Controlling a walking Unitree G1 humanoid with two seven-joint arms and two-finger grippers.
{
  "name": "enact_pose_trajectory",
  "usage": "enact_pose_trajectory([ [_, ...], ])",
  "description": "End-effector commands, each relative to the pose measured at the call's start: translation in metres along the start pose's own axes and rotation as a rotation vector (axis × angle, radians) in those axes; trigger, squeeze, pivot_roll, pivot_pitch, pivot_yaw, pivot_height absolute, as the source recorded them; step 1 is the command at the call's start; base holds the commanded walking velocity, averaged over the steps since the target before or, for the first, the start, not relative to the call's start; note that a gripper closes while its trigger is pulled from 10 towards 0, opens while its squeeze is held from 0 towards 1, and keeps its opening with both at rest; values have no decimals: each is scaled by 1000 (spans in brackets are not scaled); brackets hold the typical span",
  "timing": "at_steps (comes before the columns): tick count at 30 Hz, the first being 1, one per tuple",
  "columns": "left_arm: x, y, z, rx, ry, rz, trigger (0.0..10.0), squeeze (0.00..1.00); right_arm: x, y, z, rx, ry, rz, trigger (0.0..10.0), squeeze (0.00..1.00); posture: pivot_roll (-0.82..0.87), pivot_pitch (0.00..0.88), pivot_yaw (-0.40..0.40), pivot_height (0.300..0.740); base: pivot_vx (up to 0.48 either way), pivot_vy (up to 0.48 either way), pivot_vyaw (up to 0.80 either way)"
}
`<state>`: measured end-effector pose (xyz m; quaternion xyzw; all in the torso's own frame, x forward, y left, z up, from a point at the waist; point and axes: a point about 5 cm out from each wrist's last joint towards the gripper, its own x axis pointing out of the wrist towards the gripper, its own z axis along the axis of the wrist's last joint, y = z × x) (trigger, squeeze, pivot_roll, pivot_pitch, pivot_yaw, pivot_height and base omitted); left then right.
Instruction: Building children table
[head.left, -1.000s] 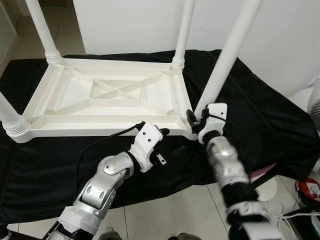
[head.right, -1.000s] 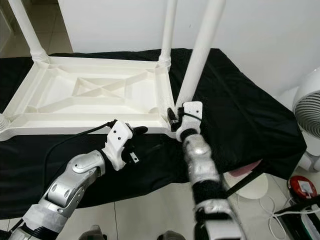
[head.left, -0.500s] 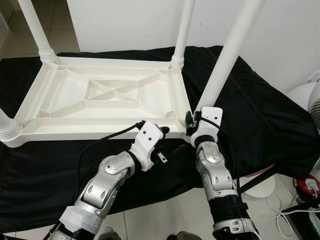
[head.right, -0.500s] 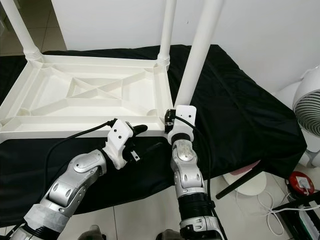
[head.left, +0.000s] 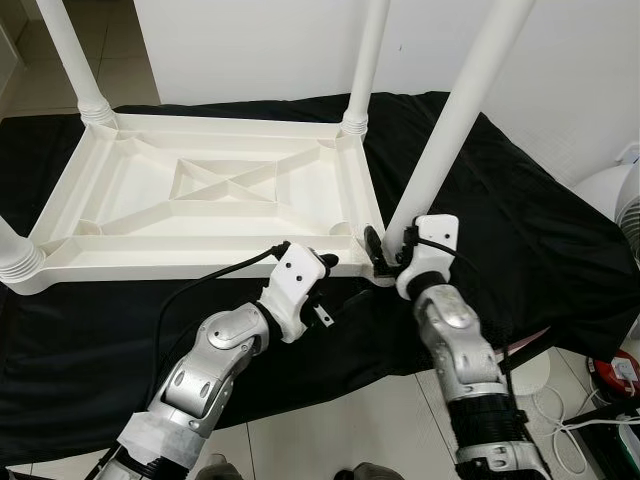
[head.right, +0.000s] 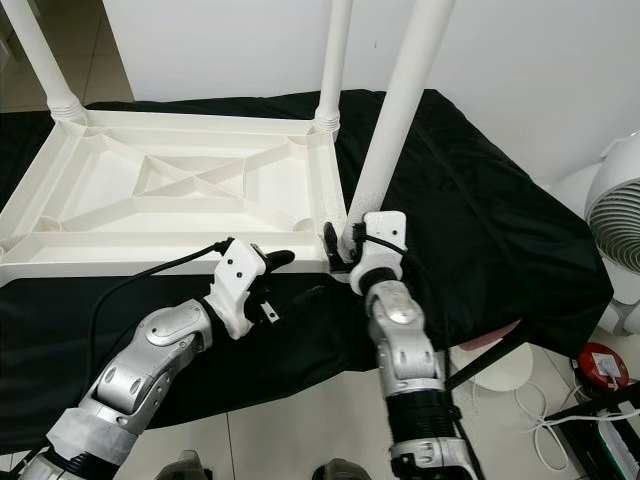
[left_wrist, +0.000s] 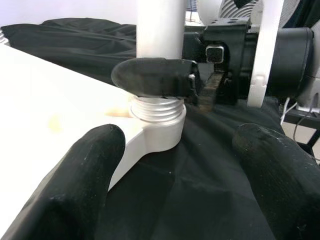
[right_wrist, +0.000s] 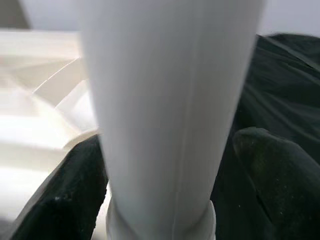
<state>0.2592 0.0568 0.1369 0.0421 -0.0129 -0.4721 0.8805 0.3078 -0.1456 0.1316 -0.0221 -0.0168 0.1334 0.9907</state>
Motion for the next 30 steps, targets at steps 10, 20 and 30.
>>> enact_pose_trajectory([
  [10, 2, -1, 1, 9, -5, -42, 10000, 0, 3, -14, -5, -144, 46, 303, 10000, 0, 24, 0, -47, 740, 0, 0, 0],
  [20, 5, 1, 4, 27, -5, -45, 10000, 0, 24, -9, -2, -201, 74, 477, 7373, 0, 35, 0, -41, 740, 0, 0, 0],
  [30, 1, 1, 2, 25, 4, -29, 10000, 0, 24, -16, -13, -171, 113, 508, 0, 0, 48, 0, -47, 740, 0, 0, 0],
])
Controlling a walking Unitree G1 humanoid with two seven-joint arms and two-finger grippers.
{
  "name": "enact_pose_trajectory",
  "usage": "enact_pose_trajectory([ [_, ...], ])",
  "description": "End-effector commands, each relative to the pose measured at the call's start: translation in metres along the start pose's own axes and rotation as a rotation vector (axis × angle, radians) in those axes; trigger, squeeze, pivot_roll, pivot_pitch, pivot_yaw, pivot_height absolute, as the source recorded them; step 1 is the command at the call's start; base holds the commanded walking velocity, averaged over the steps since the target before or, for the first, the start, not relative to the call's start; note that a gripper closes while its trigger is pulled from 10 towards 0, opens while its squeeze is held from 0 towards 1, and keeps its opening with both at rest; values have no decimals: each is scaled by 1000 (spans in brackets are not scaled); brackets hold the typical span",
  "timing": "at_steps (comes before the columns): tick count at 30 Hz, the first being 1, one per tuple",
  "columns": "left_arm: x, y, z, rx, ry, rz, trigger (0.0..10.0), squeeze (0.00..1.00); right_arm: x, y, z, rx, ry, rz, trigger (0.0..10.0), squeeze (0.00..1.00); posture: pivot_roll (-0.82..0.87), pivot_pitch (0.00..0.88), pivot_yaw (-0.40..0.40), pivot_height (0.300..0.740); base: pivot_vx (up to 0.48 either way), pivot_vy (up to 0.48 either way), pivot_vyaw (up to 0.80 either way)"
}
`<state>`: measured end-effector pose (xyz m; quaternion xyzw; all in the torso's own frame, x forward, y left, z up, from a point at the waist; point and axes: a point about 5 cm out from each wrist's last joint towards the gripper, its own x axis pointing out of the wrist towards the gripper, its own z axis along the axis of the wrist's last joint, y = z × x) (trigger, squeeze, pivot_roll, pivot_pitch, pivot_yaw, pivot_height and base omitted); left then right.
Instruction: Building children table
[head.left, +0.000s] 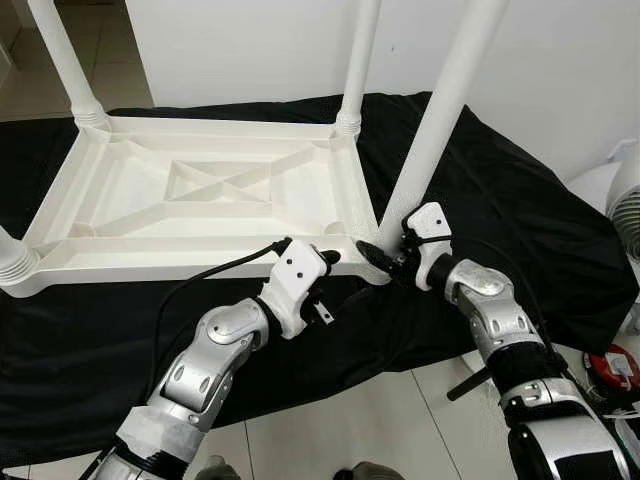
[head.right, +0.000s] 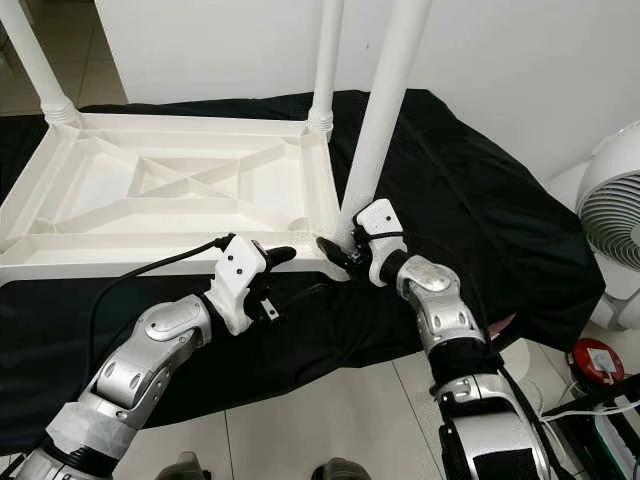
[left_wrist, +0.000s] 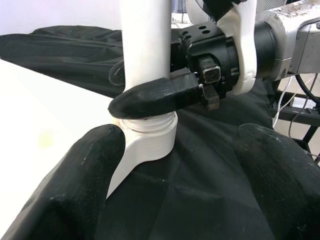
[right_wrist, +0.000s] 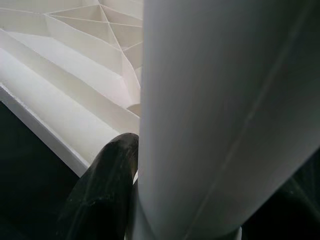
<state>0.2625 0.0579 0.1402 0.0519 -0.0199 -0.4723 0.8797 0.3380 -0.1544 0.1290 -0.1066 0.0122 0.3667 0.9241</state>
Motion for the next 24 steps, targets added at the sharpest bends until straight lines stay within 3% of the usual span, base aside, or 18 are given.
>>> enact_pose_trajectory([
  [1, 0, -4, -1, 1, 7, -29, 10000, 0, -2, 2, -10, 6, 47, 21, 0, 0, 47, 0, -50, 740, 0, 0, 0],
  [7, 0, -5, -2, 0, 8, -35, 10000, 0, -6, 2, -14, 30, 50, 23, 0, 0, 42, 0, -48, 740, 0, 0, 0],
  [8, 0, -6, -2, -1, 9, -39, 10000, 0, -8, 0, -14, 19, 47, -26, 10000, 0, 37, 0, -48, 740, 0, 0, 0],
  [13, 0, -7, -2, -7, 11, -47, 10000, 0, -6, 4, -14, 26, 31, -97, 10000, 0, 34, 0, -47, 740, 0, 0, 0],
  [19, 0, -7, -3, -8, 9, -45, 10000, 0, -1, 19, -5, 58, -5, -208, 10000, 0, 29, 0, -49, 740, 0, 0, 0],
  [22, 0, -7, -3, -7, 10, -41, 10000, 0, 4, 31, 2, 151, -26, -354, 10000, 0, 29, 0, -51, 740, 0, 0, 0],
  [24, -1, -7, -3, -7, 10, -41, 10000, 0, 4, 33, 3, 162, -31, -385, 10000, 0, 29, 0, -51, 740, 0, 0, 0],
])
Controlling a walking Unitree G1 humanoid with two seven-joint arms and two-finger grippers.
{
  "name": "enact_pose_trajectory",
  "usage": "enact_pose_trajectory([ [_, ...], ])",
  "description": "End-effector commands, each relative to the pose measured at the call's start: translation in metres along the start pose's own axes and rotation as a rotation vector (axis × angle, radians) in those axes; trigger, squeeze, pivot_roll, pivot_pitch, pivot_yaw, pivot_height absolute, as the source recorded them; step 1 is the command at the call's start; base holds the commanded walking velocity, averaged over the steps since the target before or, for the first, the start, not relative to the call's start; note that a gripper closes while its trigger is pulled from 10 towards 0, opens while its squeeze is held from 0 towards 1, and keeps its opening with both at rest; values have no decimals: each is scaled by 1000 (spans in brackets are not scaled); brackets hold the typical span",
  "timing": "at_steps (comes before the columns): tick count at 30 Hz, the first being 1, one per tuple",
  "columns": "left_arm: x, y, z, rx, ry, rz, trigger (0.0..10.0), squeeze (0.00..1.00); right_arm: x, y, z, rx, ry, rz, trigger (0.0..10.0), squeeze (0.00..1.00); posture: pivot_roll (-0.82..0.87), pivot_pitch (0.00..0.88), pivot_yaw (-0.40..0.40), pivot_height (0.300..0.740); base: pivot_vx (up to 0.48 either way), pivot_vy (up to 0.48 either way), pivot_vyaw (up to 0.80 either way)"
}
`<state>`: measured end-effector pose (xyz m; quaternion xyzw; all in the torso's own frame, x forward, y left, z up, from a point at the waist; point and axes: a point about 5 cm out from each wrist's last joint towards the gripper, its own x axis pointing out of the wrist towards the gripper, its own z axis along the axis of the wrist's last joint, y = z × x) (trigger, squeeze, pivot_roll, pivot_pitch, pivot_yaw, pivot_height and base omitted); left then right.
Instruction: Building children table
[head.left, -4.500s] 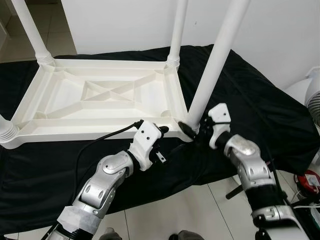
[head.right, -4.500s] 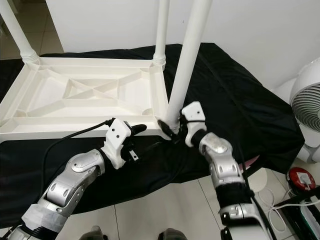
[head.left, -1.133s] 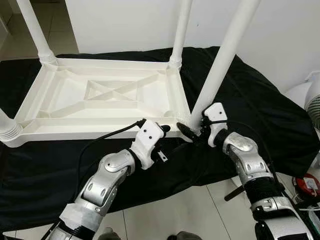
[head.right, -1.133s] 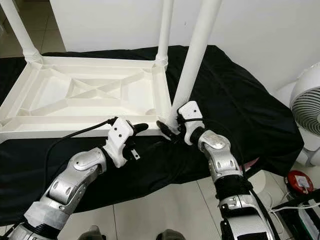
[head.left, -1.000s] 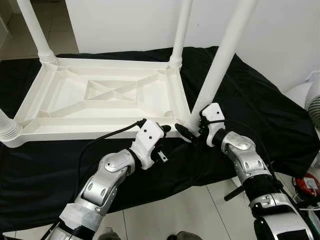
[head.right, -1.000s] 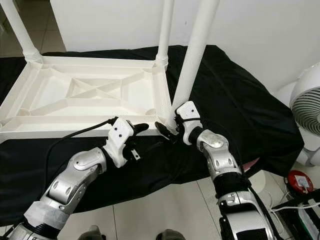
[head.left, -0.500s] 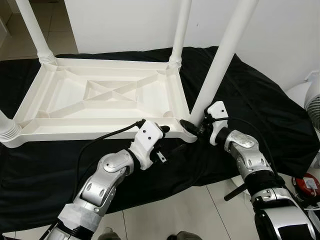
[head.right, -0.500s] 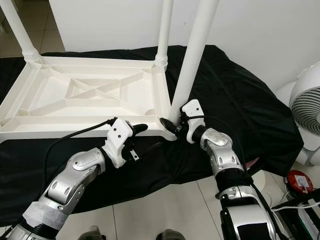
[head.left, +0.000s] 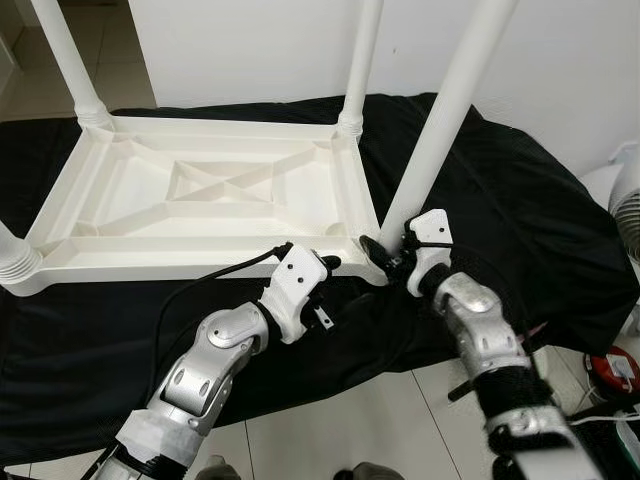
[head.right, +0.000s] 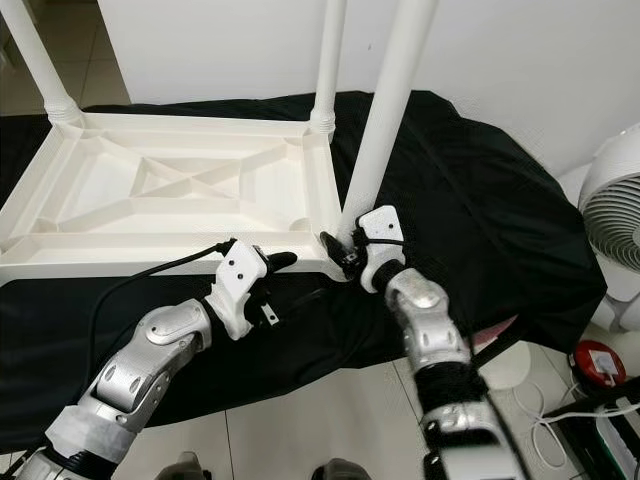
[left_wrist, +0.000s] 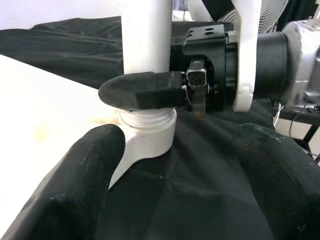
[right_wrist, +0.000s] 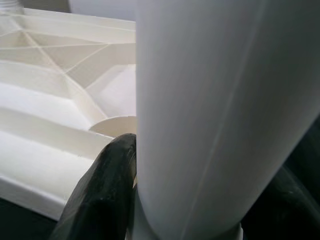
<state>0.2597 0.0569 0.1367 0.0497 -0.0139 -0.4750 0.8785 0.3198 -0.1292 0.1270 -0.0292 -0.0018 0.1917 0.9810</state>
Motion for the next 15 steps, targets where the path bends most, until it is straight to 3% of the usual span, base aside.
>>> enact_pose_trajectory([
  [1, 0, -4, 0, 2, 2, -35, 10000, 0, -1, 2, -2, 8, 17, -18, 10000, 0, 29, 0, -51, 740, 0, 0, 0],
  [3, 1, -4, 0, 3, 1, -36, 10000, 0, -2, 12, 2, 23, 23, -228, 10000, 0, 31, 0, -54, 740, 0, 0, 0],
  [6, 1, -4, 0, 4, 1, -38, 10000, 0, -3, 17, 6, 47, 15, -309, 10000, 0, 31, 0, -54, 740, 0, 0, 0],
  [12, 2, -3, 0, 6, -1, -40, 10000, 0, -3, 35, 13, 84, 12, -310, 10000, 0, 35, 0, -56, 740, 0, 0, 0],
  [15, 2, -2, 1, 7, -1, -39, 10000, 0, -3, 33, 15, 83, 13, -318, 10000, 0, 35, 0, -57, 740, 0, 0, 0],
])
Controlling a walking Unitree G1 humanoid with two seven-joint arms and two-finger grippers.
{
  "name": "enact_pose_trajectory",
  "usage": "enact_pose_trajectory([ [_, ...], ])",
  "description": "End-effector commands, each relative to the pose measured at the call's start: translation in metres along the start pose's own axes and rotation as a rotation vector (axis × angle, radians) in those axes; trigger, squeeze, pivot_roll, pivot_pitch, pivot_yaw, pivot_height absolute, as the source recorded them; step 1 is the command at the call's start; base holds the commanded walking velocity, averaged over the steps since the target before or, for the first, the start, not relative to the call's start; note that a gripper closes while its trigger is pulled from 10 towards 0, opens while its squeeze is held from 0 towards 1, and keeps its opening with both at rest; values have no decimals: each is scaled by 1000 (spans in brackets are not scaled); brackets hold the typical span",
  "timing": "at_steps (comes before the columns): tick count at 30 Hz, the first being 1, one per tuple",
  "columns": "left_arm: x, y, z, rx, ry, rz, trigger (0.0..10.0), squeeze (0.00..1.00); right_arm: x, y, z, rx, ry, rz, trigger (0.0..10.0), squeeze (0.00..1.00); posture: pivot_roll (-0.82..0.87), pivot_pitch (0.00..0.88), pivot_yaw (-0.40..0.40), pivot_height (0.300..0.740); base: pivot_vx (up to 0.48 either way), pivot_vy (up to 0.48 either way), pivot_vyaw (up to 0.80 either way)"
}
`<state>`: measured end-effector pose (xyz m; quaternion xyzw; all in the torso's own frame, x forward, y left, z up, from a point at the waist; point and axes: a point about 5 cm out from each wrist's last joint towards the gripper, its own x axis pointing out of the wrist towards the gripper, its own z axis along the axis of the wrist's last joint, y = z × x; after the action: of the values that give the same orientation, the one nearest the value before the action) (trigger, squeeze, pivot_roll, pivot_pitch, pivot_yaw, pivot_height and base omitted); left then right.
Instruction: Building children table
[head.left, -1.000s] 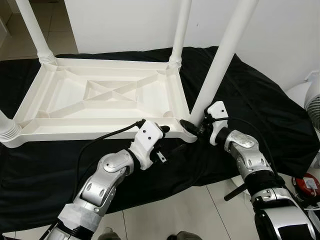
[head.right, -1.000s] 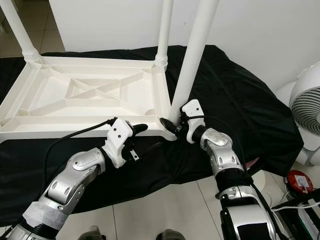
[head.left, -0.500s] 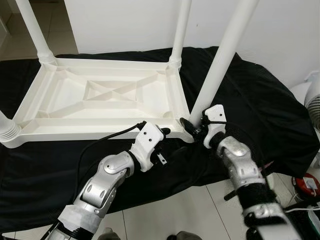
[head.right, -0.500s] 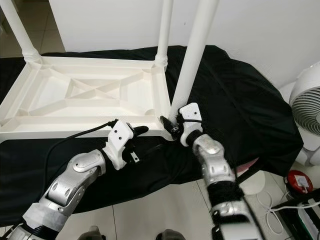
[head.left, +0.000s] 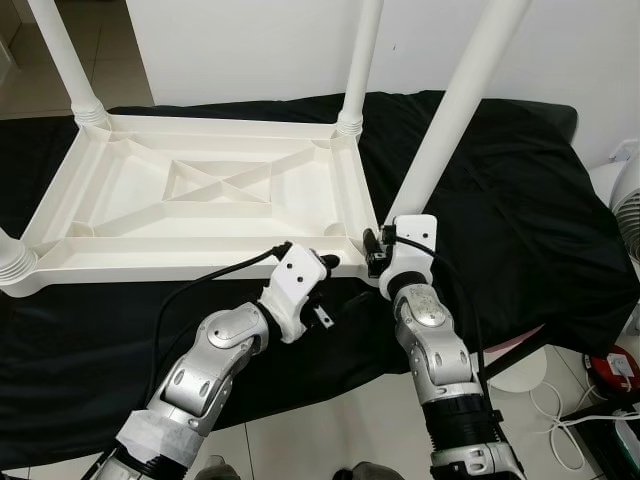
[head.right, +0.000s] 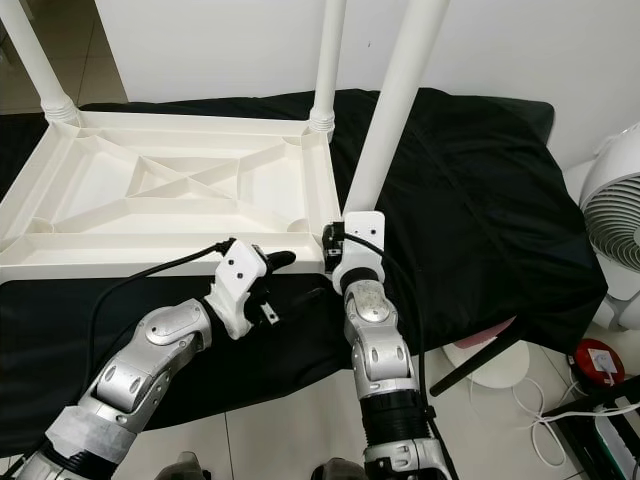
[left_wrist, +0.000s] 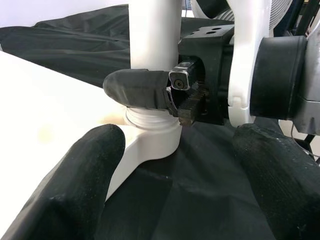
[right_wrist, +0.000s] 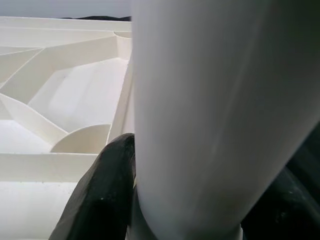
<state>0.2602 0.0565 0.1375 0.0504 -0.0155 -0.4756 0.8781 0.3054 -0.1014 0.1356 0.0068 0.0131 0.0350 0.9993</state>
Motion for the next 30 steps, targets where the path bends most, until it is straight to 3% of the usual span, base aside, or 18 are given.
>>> enact_pose_trajectory([
  [1, 2, -3, 0, 4, 1, -38, 10000, 0, -1, 2, 4, 8, -11, -2, 10000, 0, 35, 0, -57, 740, 0, 0, 0],
  [4, 2, -2, 0, 2, 1, -38, 10000, 0, -1, 0, 5, 7, -8, -16, 10000, 0, 35, 0, -57, 740, 0, 0, 0],
  [5, 2, -2, 0, 2, 0, -38, 10000, 0, -1, 0, 6, 13, -6, -17, 10000, 1000, 35, 0, -57, 740, 0, 0, 0],
  [9, 2, -2, 0, -1, -2, -36, 10000, 0, -1, 0, 8, 11, -22, 18, 10000, 1000, 37, 0, -58, 740, 0, 0, 0],
  [17, 2, -2, -1, -13, -1, -31, 10000, 0, -5, -19, 7, 4, -43, 66, 10000, 1000, 39, 0, -57, 740, 0, 0, 0],
  [22, 2, -1, -1, -6, 0, -37, 10000, 0, -8, -34, 2, -6, -12, 209, 10000, 1000, 39, 0, -57, 740, 0, 0, 0],
  [23, 2, -1, -1, -4, 0, -39, 10000, 0, -9, -38, 2, -29, -12, 256, 10000, 0, 39, 0, -57, 740, 0, 0, 0],
  [30, 3, -2, -1, -7, 0, -47, 10000, 0, -11, -52, 3, -97, -32, 400, 10000, 0, 19, 0, -46, 740, 0, 0, 0],
])
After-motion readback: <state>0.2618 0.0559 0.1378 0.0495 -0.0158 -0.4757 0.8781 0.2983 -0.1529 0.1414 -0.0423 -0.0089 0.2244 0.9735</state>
